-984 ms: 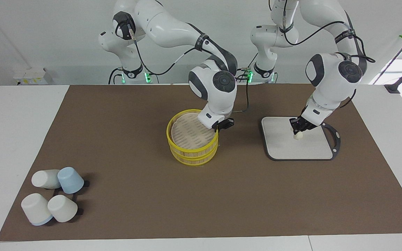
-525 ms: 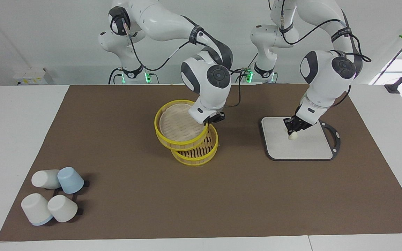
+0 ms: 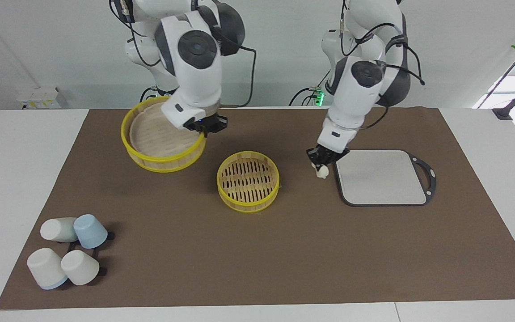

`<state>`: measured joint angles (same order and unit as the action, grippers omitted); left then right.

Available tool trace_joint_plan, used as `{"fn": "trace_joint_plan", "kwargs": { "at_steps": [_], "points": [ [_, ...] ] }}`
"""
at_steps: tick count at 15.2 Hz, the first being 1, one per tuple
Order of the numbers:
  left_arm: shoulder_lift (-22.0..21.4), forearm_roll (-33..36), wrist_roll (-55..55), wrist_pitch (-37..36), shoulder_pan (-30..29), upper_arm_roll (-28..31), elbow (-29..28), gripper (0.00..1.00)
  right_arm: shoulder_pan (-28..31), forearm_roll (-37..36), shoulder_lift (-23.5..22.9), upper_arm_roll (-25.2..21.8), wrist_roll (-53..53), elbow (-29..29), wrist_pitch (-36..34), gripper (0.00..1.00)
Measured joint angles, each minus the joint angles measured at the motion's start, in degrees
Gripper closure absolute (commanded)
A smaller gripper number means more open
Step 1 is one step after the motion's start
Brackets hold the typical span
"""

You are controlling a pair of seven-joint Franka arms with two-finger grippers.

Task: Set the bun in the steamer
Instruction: 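Carry the bun over the steamer while the right gripper holds the lid aside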

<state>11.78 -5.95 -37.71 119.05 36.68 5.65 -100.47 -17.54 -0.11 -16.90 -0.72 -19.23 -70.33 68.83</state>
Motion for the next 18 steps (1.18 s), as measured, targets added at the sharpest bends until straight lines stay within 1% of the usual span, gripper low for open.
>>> {"fn": "trace_joint_plan", "kwargs": {
  "at_steps": [2,5,6,7,8,10,14,16,18],
  "points": [
    [2.16,0.00,-4.81,3.10,4.93,0.04,0.04,0.88,3.99,0.00,1.10,-0.02,5.09,-0.87,-0.23,1.00],
    [7.00,0.19,-9.32,7.75,10.35,0.16,0.06,0.86,7.43,-0.04,1.12,-0.02,10.88,-3.46,1.87,1.00],
    [8.58,0.24,-9.87,9.04,11.41,0.16,0.06,0.84,8.56,-0.05,1.13,-0.03,12.57,-4.46,3.03,1.00],
    [9.76,0.25,-10.09,9.88,12.04,0.18,0.06,0.80,9.44,-0.05,1.20,-0.04,13.61,-5.45,4.52,1.00],
    [10.65,0.26,-10.11,10.51,12.35,0.26,0.06,0.71,9.88,-0.05,1.36,-0.04,14.34,-6.46,6.20,1.00],
    [11.65,0.30,-10.11,11.69,12.47,0.38,0.06,0.58,9.78,-0.05,1.78,0.12,14.72,-8.09,8.28,1.00],
    [12.64,0.31,-10.85,15.14,13.28,0.37,-1.31,0.13,9.65,-0.05,2.69,0.35,15.14,-9.57,10.03,1.00],
    [12.74,0.31,-11.98,17.30,14.09,0.38,-2.99,0.01,9.66,-0.05,2.98,0.34,15.19,-10.14,11.28,1.00],
    [12.74,0.31,-12.83,17.77,14.40,0.36,-3.70,0.00,9.61,-0.05,3.14,0.39,15.19,-10.67,12.19,1.00]
  ]
}}
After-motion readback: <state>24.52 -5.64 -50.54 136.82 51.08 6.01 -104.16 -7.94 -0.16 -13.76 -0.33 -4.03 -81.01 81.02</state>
